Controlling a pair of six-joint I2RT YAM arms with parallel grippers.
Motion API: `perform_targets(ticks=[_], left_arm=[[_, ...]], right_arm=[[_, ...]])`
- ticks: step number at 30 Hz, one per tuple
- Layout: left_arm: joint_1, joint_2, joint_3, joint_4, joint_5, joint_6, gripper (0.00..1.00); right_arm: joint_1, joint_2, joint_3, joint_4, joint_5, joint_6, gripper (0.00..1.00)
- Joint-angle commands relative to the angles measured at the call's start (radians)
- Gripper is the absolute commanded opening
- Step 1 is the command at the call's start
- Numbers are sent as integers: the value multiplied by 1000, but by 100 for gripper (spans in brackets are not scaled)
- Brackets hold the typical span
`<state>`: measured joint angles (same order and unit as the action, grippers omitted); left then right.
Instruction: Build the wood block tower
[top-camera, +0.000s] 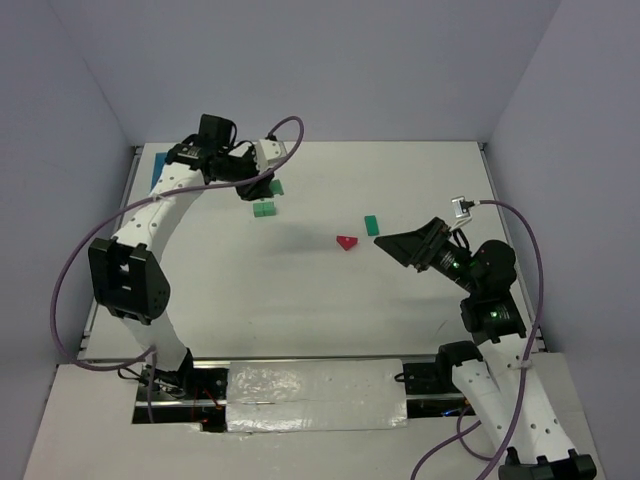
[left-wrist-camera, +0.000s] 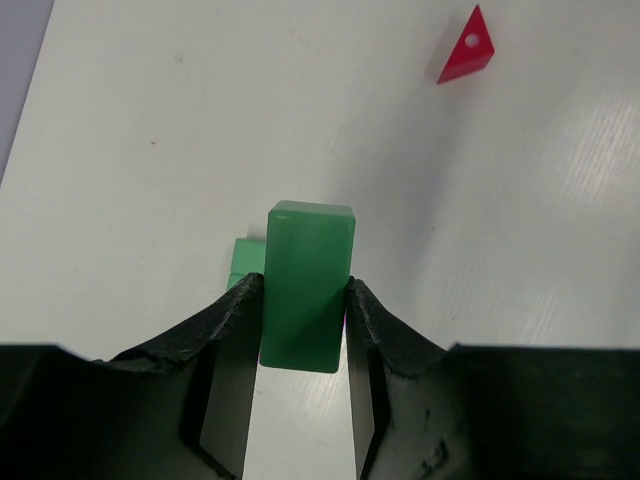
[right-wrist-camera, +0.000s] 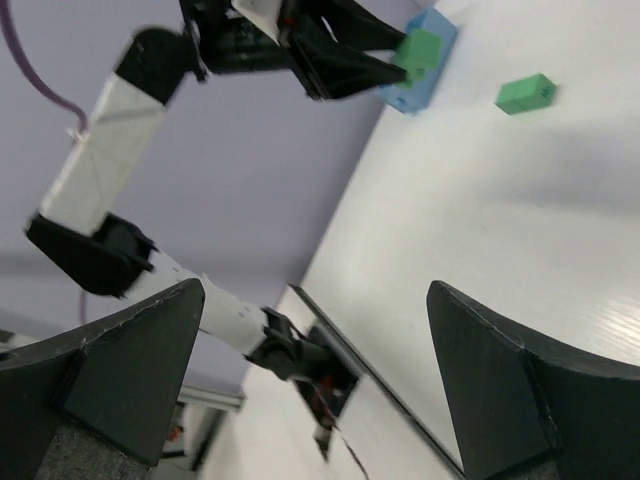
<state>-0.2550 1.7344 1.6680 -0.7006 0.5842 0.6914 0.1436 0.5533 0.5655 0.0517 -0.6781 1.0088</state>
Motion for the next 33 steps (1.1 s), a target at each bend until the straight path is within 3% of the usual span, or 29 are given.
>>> perform_targets(ticks=[1,6,11,14,18,24,33], left_arm=[[40,8,79,-76,135,200,0],[51,155,197,-238,181,307,0],[51,204,220,-240,112,313,0],[51,189,262,-264,164,310,0],[46,139,213,-255,132,301,0],[43,51,20,-86,16,293,0],[57,178,173,-198,34,326,0]], right_arm=[[-9,-3,53,-208,-31,-226,100],[-10,26,56,-242,-5,-323,100],[-15,54,20,-208,11,-352,100],[-18,79,11,-178,48,-354,100],[-18,128,-19,-110,32,-322,100],[-18,140,-30,-88,69,-340,100],[-18,119,-4,-147,129,-440,100]])
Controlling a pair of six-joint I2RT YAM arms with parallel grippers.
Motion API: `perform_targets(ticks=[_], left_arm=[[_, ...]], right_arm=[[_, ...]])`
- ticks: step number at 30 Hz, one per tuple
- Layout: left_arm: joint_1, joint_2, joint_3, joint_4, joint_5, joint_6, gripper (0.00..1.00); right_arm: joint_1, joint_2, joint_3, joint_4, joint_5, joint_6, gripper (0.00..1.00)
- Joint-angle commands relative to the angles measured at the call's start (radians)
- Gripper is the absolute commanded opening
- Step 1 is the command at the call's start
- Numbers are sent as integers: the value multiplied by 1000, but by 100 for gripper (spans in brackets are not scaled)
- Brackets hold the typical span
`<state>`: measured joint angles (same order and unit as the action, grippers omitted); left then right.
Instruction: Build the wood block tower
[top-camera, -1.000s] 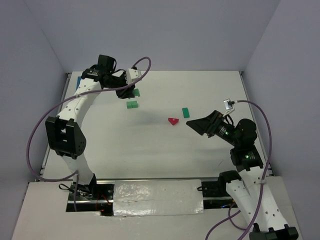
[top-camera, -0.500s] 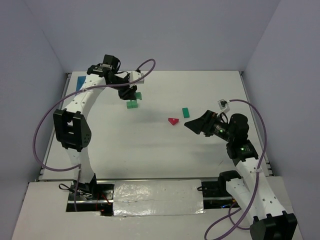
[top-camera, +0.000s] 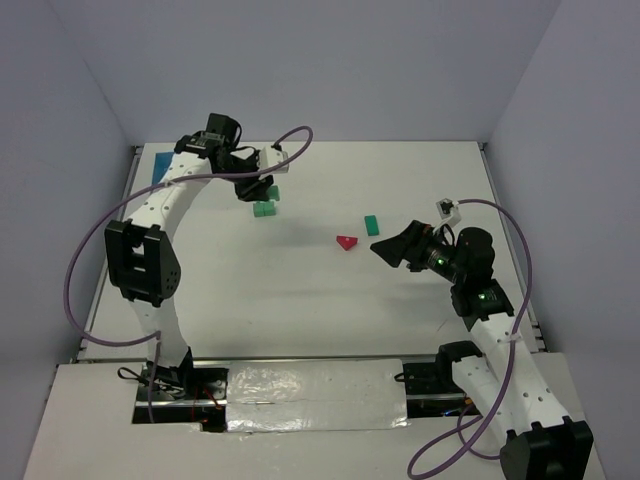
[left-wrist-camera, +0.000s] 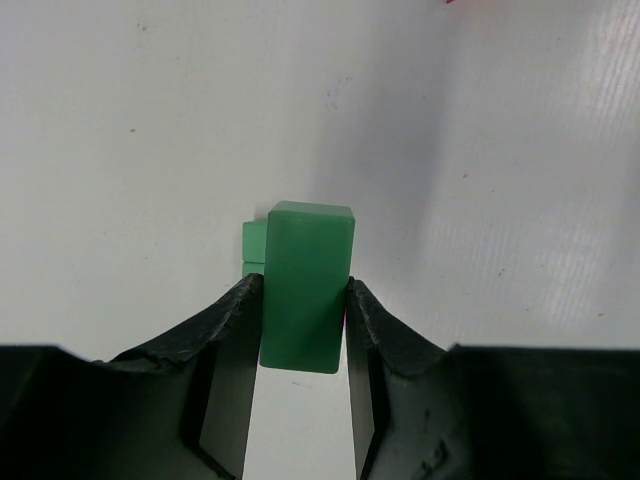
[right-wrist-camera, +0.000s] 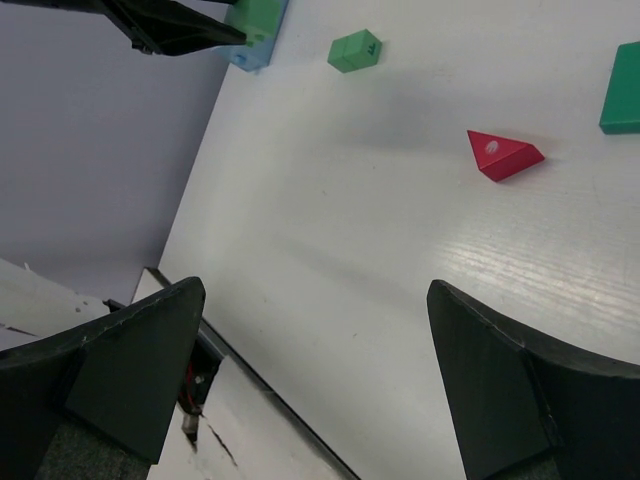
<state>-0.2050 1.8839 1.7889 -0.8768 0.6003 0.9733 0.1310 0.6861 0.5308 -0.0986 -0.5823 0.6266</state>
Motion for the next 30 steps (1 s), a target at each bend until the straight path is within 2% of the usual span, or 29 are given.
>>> perform_targets(ticks=[1,8,18,28,30], left_arm=[[9,58,62,-27,13,44,0],[9,202,237,-117,-68,18,1],[10,291,274,-116,-126,27,1],[58,307,264,-67,-42,44,5],[64,311,259,-53,-30,38,8]], right_arm=[[-5,-13,29,4,33,-61,100],[-7,-3,5,37,2,-67,100],[-5,-8,-17,74,-45,-51,100],[-5,12,-29,94,-79,-38,100],[-5,13,-31,96,-79,-38,100]])
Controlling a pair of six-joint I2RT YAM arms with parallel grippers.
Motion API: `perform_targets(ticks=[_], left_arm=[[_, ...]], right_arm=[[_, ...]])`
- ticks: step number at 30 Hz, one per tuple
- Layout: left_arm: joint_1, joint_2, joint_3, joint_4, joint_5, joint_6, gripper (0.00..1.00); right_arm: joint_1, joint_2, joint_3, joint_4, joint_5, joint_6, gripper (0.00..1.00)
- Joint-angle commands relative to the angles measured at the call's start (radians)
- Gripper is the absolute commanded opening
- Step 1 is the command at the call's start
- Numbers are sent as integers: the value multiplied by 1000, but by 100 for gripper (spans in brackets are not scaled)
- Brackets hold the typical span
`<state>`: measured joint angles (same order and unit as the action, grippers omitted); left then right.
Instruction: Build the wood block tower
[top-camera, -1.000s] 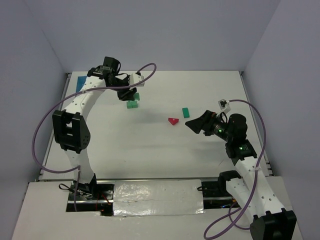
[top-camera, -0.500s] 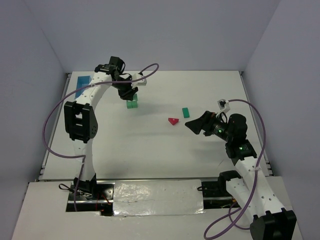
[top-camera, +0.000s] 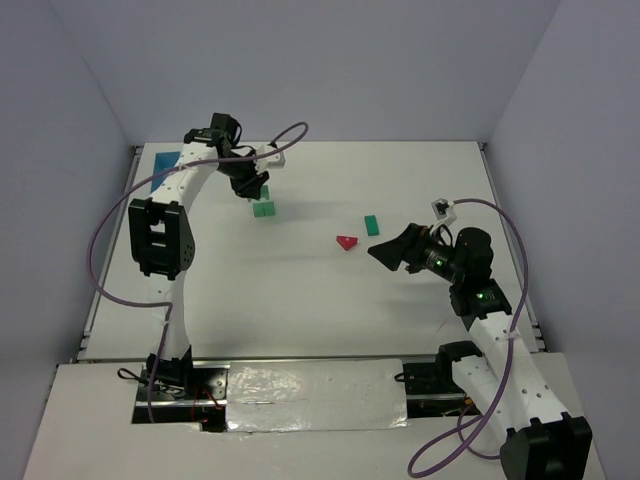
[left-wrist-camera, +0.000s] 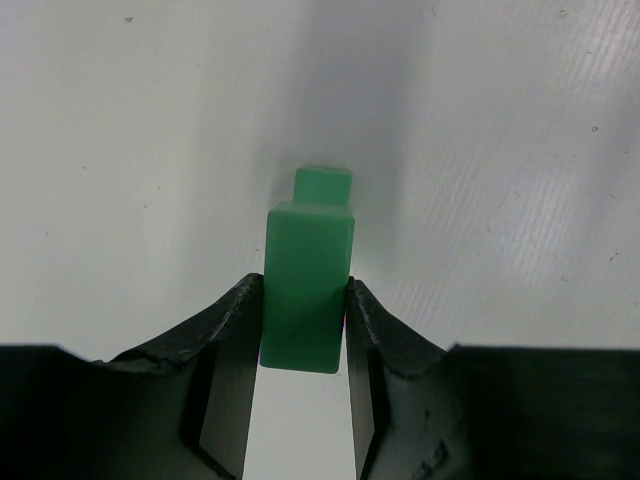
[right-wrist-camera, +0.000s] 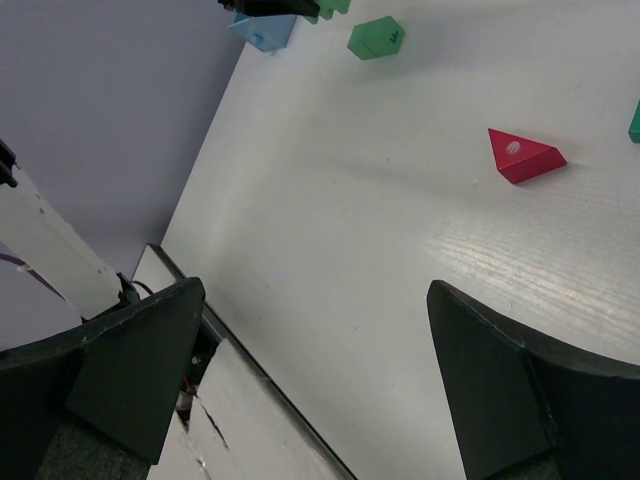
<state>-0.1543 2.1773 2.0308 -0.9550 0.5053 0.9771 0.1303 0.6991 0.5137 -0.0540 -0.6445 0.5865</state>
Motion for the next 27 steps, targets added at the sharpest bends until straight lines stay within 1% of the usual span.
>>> perform_targets(ticks=[1,2,7,16,21,27], left_arm=[[15,22,16,30,73,34,10],[15,27,11,41,70,17,12],[16,59,20,47,76,14,12],[15,70,14,76,91,-12,17],[15,70,11,87,108,-26,23],[9,101,38,49,82,-28,26]], right_arm=[[-4,2,-14,51,-15,3,100],[-6,2,-14,51,-17,3,100],[-4,0,-15,51,-12,-1,100],[-6,-1,-18,51,-14,-1,100],[-4,0,-18,51,-14,-1,100],[-4,3,-21,51,-15,1,100]])
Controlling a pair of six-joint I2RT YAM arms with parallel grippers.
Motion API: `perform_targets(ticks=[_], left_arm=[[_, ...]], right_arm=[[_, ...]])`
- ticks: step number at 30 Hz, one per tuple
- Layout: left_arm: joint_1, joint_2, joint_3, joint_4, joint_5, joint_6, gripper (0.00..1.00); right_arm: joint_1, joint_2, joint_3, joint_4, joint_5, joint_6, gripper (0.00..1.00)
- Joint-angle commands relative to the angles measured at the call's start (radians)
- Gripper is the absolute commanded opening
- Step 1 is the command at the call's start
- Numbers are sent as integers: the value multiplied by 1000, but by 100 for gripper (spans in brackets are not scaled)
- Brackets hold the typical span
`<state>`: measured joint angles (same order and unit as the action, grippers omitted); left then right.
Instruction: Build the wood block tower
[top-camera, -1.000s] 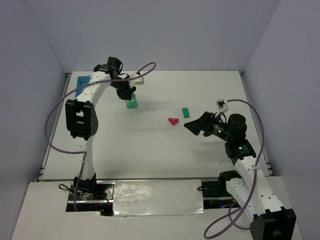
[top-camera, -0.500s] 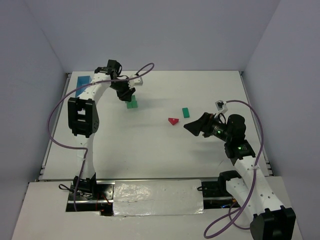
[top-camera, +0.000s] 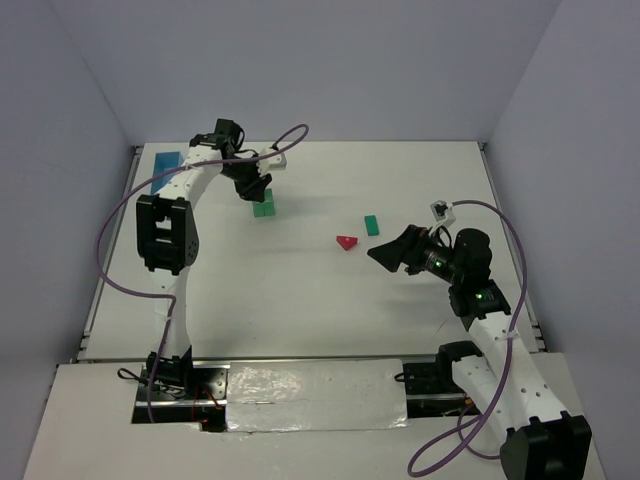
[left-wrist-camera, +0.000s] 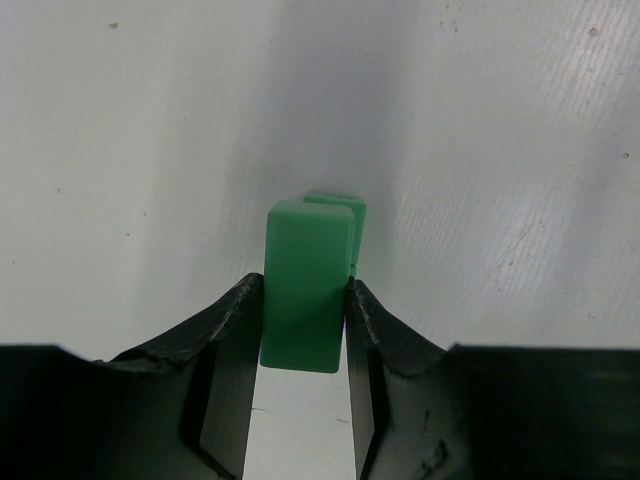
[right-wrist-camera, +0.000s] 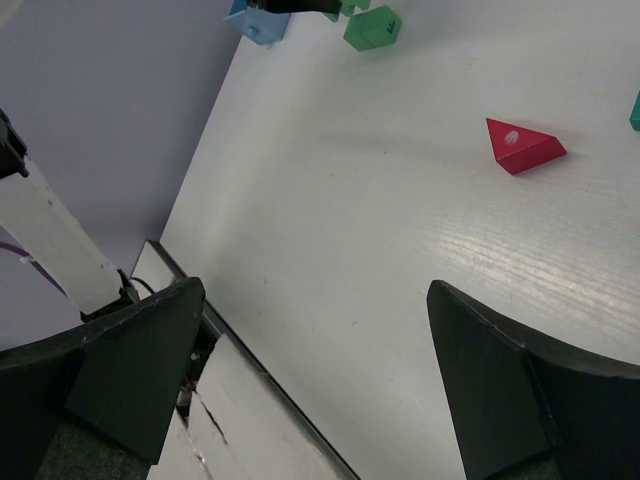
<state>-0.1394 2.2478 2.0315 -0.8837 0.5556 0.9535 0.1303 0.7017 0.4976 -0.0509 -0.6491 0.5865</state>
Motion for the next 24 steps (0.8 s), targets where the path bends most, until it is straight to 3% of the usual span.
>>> perform_targets(ticks=[1,24], left_arm=[[-8,32,41,-26,26,-5,26],[-16,39,38,-20,-13,-27,36]], right_arm=[[-6,1,-5,48,-11,1,100],[-4,4,-7,48,-24,3,100]])
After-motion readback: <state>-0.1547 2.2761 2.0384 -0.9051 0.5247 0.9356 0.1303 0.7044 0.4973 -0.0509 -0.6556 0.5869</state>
